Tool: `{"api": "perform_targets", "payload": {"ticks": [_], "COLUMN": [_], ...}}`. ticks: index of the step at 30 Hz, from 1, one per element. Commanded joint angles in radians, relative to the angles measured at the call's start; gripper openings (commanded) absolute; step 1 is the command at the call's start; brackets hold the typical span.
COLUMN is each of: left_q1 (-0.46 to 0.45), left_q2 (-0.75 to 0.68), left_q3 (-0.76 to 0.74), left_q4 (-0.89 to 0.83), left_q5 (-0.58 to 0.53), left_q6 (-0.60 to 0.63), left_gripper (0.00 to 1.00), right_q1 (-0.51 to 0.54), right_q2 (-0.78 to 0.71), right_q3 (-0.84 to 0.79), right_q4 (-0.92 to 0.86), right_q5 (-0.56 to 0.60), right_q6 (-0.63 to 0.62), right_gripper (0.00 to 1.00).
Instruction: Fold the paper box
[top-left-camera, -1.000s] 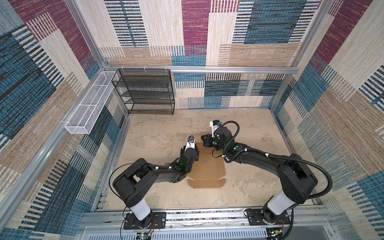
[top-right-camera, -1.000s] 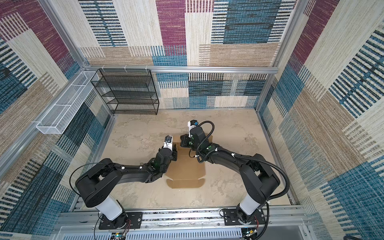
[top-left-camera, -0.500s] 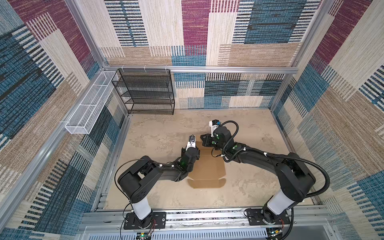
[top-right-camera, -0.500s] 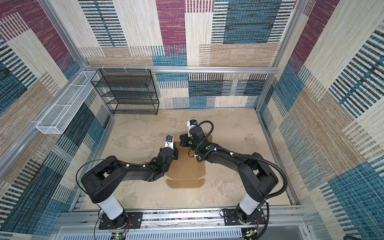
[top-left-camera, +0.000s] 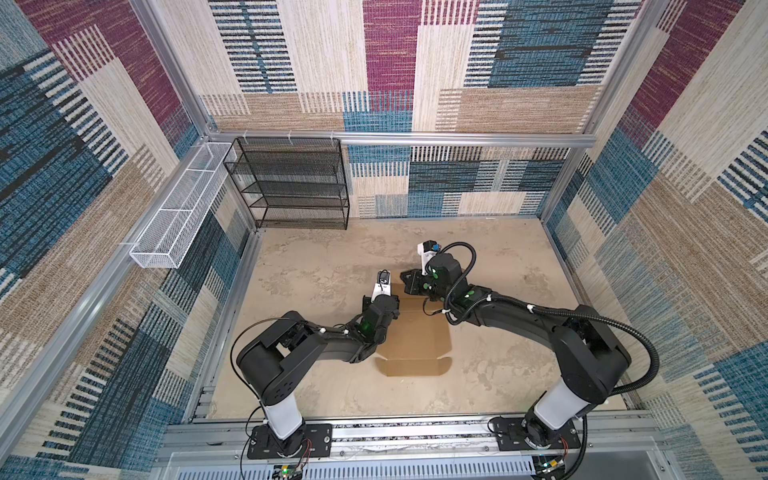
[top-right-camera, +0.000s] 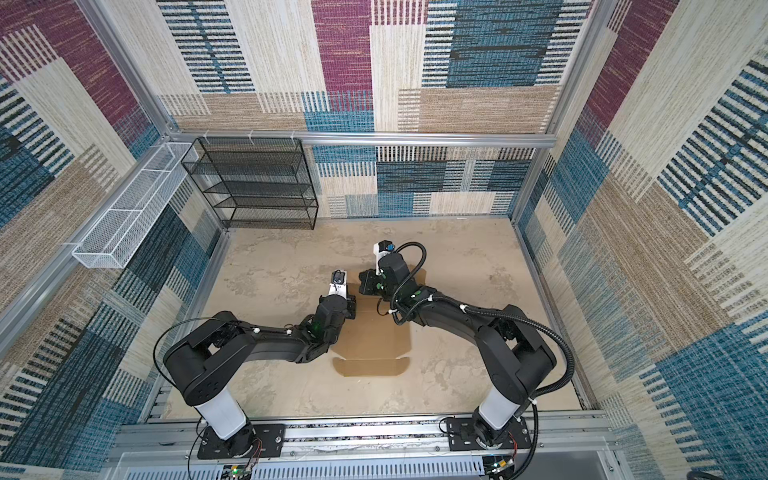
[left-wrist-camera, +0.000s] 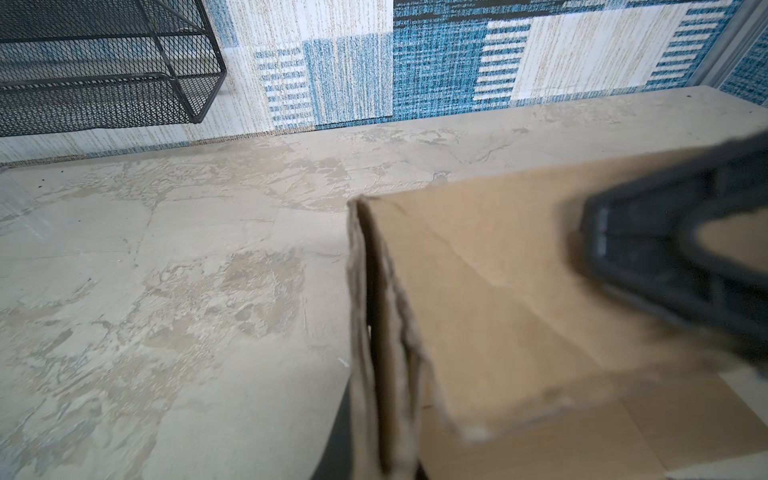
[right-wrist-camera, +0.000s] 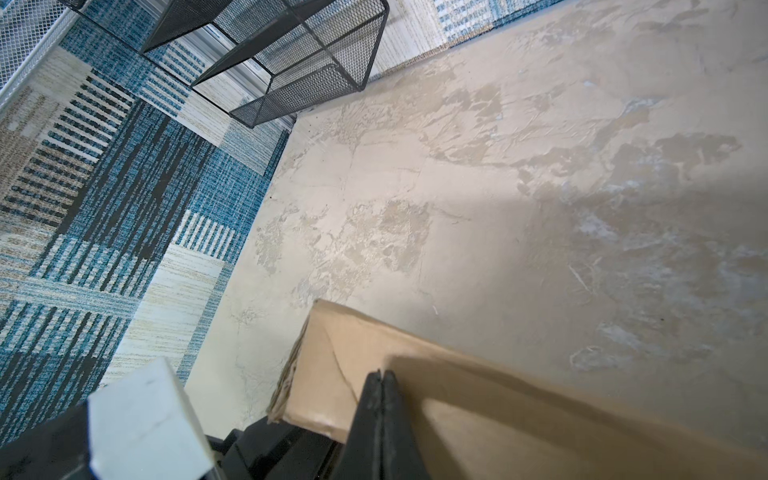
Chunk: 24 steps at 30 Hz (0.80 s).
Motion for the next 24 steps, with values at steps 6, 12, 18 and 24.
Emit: {"api": "perform_targets", "payload": {"ticks": [6,12,18,24], "left_q1": [-0.002,-0.002,-0.004,-0.004], "left_q2": [-0.021,-0.04,-0.074,-0.097], "left_q3": [-0.023,-0.048,-0.077,-0.107], "left_q4": [0.031,0.029,0.011,0.017], "left_q5": [-0.004,0.013,0.018,0.012], "left_q6": [0.025,0.02,0.024,0.026], "left_gripper": [0.0,0.0,0.0,0.0], "right_q1": [0.002,0.001,0.002,0.002], "right_q2": [-0.005,-0.017,-0.033,-0.038], "right_q3": [0.013,0.033,0.048,0.074], "right_q4": [-0.044,-0.049,-0.046,-0.046], "right_q5": [0.001,0.021,0.037,0.032], "right_q6": [-0.001,-0.01,-0.034,-0.072], "right_gripper": [0.03,0.22,0.33,0.36]}}
